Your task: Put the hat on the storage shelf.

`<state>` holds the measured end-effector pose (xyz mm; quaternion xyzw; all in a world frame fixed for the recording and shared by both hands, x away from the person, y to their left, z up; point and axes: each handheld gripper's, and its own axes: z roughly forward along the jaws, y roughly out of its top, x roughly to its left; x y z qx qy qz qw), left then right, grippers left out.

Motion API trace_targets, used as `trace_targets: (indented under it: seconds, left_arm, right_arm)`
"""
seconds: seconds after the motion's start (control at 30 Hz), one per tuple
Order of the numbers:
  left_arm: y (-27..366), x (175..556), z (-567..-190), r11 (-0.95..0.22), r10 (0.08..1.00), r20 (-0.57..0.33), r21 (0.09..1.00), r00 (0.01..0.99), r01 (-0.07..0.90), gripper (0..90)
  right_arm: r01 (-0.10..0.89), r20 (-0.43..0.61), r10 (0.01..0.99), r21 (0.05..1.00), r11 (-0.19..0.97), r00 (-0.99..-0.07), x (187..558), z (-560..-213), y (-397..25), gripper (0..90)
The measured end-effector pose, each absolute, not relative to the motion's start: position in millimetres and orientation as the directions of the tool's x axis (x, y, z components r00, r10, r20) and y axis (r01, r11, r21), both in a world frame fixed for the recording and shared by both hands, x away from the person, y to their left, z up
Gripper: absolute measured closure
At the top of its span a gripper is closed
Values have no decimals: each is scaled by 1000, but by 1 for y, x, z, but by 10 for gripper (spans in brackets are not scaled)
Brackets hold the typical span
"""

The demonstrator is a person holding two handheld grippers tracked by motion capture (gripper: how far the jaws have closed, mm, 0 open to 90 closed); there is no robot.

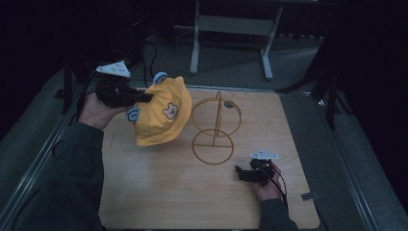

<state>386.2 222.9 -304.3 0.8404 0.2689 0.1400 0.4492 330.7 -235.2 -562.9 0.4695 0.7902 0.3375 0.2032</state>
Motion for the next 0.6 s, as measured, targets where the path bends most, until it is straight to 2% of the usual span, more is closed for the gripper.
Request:
trace_targets:
  seconds: [0.6]
  left_arm:
    - [222, 385, -289, -431, 529, 2, 862, 849, 267, 851]
  right_arm:
    - [605, -4, 879, 724, 331, -477, 331, -563, -235, 135]
